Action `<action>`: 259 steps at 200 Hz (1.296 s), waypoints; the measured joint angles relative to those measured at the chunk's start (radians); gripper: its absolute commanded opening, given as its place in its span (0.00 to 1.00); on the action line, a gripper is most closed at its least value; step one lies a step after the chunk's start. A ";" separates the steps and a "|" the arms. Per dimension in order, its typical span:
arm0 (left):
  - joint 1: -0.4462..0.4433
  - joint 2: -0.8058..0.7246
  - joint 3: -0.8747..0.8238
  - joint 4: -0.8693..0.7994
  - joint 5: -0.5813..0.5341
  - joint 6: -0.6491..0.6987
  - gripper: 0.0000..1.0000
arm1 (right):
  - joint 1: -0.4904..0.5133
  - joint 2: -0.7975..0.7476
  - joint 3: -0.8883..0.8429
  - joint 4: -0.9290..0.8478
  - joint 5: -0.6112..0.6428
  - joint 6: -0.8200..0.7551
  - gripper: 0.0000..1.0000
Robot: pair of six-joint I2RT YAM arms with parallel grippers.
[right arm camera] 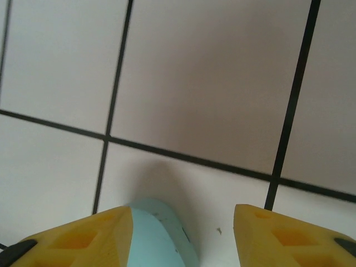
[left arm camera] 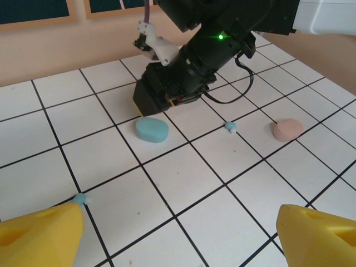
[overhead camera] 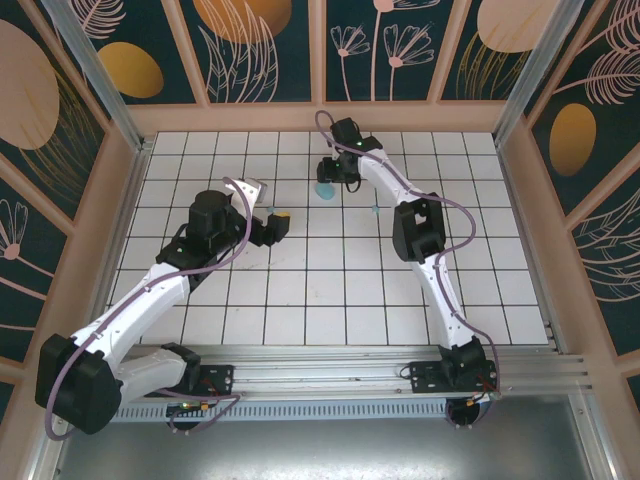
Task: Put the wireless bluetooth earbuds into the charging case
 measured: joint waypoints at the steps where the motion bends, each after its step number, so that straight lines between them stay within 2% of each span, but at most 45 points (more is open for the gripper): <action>1: 0.000 0.000 0.000 -0.001 0.000 0.000 0.89 | 0.000 0.000 -0.001 0.000 0.000 0.000 0.52; 92: 0.000 -0.037 -0.044 -0.006 -0.018 -0.015 0.90 | 0.061 -0.006 -0.023 0.019 0.023 -0.069 0.51; 166: 0.000 -0.065 -0.056 -0.006 -0.022 -0.027 0.90 | 0.068 -0.035 -0.071 0.042 0.029 -0.096 0.51; 259: 0.000 -0.059 -0.056 -0.005 -0.021 -0.030 0.91 | 0.076 -0.085 -0.145 0.035 -0.079 -0.104 0.53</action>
